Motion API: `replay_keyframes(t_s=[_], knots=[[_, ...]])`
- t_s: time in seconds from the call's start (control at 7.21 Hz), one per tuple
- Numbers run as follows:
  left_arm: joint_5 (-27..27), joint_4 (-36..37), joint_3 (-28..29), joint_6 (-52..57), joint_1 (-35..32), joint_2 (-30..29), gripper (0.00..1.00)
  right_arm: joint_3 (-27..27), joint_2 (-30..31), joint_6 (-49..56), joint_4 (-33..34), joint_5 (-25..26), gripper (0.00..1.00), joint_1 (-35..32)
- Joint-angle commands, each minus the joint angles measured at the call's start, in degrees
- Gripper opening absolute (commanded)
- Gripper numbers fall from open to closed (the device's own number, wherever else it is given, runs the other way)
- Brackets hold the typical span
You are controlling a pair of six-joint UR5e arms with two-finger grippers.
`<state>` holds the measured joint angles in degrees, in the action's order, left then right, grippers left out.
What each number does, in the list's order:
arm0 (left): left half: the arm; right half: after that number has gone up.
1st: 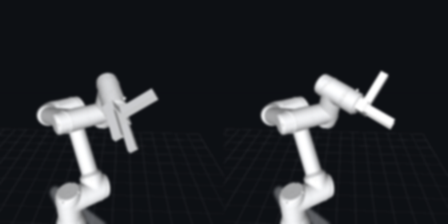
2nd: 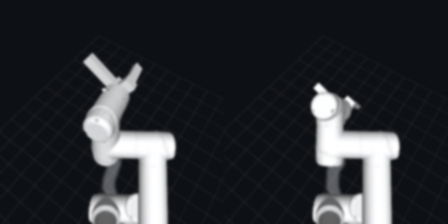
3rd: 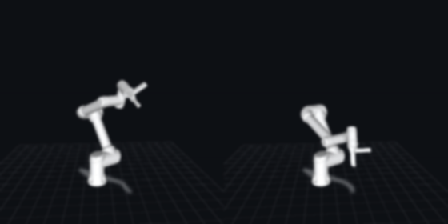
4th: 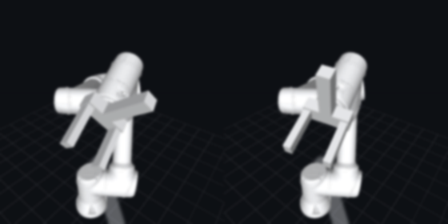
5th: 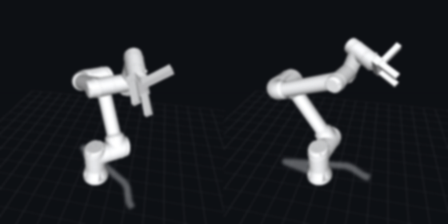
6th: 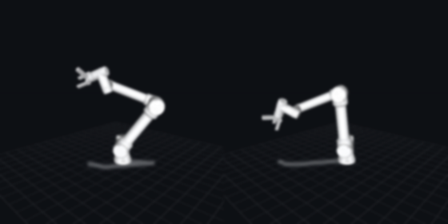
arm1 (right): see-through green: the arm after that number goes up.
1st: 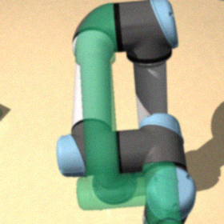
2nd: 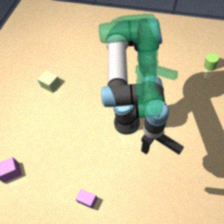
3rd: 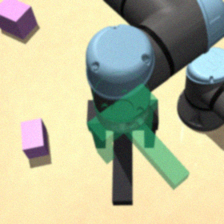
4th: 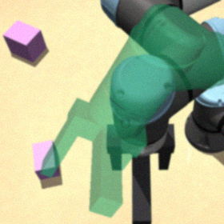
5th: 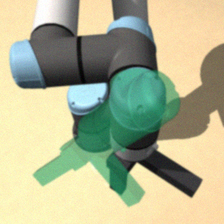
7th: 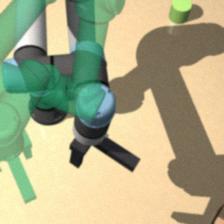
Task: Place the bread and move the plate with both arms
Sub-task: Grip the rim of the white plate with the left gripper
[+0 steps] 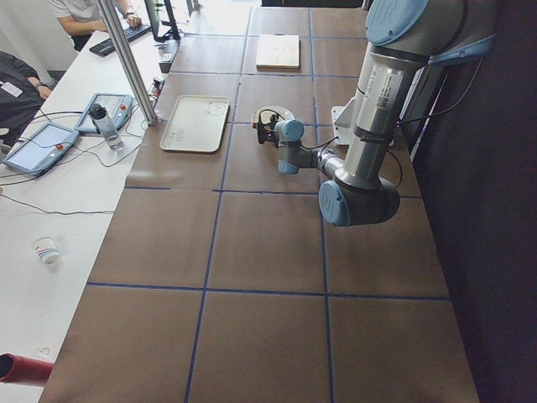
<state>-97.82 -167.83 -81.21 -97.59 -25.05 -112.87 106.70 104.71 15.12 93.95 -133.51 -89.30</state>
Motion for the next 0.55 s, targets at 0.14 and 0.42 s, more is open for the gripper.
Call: replay_keyframes(t_s=[0.14,0.42], knots=[[0.0,-0.7,2.5,-1.9,0.1,-1.5,0.32,0.0,0.0,-0.1,0.0,0.1,1.0,0.0],[0.0,-0.7,2.8,-1.9,0.1,-1.5,0.23,0.0,0.0,-0.1,0.0,0.1,1.0,0.0]])
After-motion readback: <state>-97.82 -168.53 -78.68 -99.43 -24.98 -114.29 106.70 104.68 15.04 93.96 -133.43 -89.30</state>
